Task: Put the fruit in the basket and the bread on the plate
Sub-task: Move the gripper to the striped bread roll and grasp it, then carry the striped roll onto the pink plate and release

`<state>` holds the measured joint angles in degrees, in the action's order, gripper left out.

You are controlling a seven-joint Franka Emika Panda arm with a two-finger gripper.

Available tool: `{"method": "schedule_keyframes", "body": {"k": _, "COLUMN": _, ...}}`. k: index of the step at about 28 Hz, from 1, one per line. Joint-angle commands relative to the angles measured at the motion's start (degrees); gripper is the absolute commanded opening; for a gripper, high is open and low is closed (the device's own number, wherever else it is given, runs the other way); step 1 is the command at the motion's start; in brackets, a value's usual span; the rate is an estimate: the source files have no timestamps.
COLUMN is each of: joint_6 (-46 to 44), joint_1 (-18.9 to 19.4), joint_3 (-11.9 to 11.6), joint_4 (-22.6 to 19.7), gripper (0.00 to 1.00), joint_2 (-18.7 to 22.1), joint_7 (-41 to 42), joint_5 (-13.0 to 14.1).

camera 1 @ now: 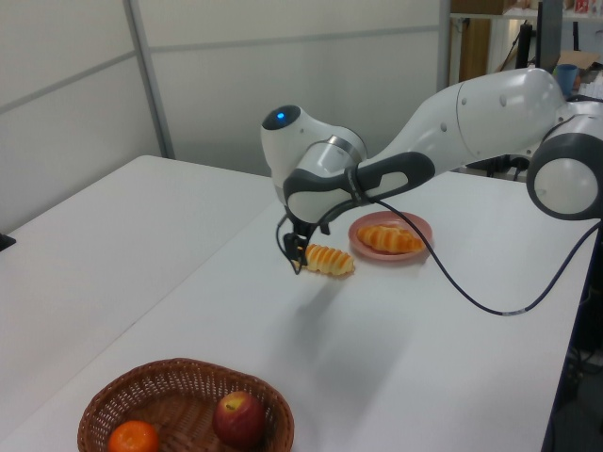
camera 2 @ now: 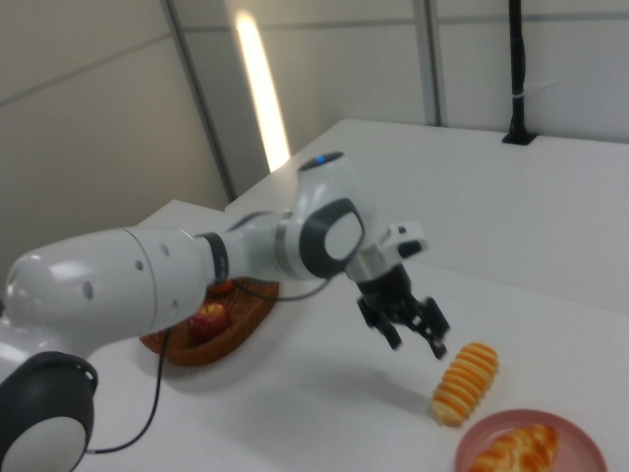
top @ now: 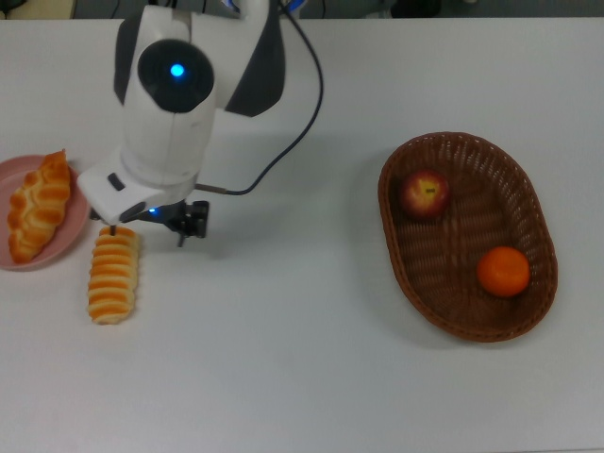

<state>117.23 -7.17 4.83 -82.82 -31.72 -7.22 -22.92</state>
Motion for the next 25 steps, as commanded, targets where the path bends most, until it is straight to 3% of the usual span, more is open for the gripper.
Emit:
{"method": "schedule_keyframes", "body": {"k": 1, "joint_6": 0.2, "joint_1": -1.6, "joint_3": -1.1, "joint_4": -0.2, "gripper": 1.0, "joint_2": -3.8, "joint_7": 1.2, "joint_5": -4.9}}
{"method": "schedule_keyframes", "body": {"k": 4, "joint_6": 2.7, "joint_1": -3.2, "joint_3": -1.1, "joint_4": -0.1, "gripper": 1.0, "joint_2": -5.7, "joint_7": 1.2, "joint_5": -6.2}}
{"method": "schedule_keyframes", "body": {"k": 12, "joint_6": 7.6, "joint_1": -4.3, "joint_3": -1.1, "joint_4": -0.2, "gripper": 0.98, "joint_2": -6.9, "joint_7": 1.2, "joint_5": -6.2}}
{"method": "schedule_keyframes", "body": {"k": 14, "joint_6": 7.6, "joint_1": -4.3, "joint_3": -1.1, "joint_4": -0.2, "gripper": 0.73, "joint_2": -6.9, "joint_7": 1.3, "joint_5": -6.2}}
{"method": "schedule_keyframes", "body": {"k": 15, "joint_6": 7.6, "joint_1": -4.4, "joint_3": -1.1, "joint_4": -0.2, "gripper": 0.42, "joint_2": -6.9, "joint_7": 1.7, "joint_5": -5.4}}
{"method": "schedule_keyframes", "body": {"k": 16, "joint_6": 7.6, "joint_1": -4.4, "joint_3": -1.1, "joint_4": -0.1, "gripper": 0.25, "joint_2": -6.9, "joint_7": 1.9, "joint_5": -5.0}}
{"method": "schedule_keyframes", "body": {"k": 18, "joint_6": 7.6, "joint_1": -4.4, "joint_3": -1.1, "joint_4": -0.1, "gripper": 0.0, "joint_2": -6.9, "joint_7": 1.9, "joint_5": -4.7}}
{"method": "schedule_keyframes", "body": {"k": 25, "joint_6": 7.6, "joint_1": -4.3, "joint_3": -1.0, "joint_4": 0.2, "gripper": 0.0, "joint_2": -6.2, "joint_7": 2.1, "joint_5": -1.6}}
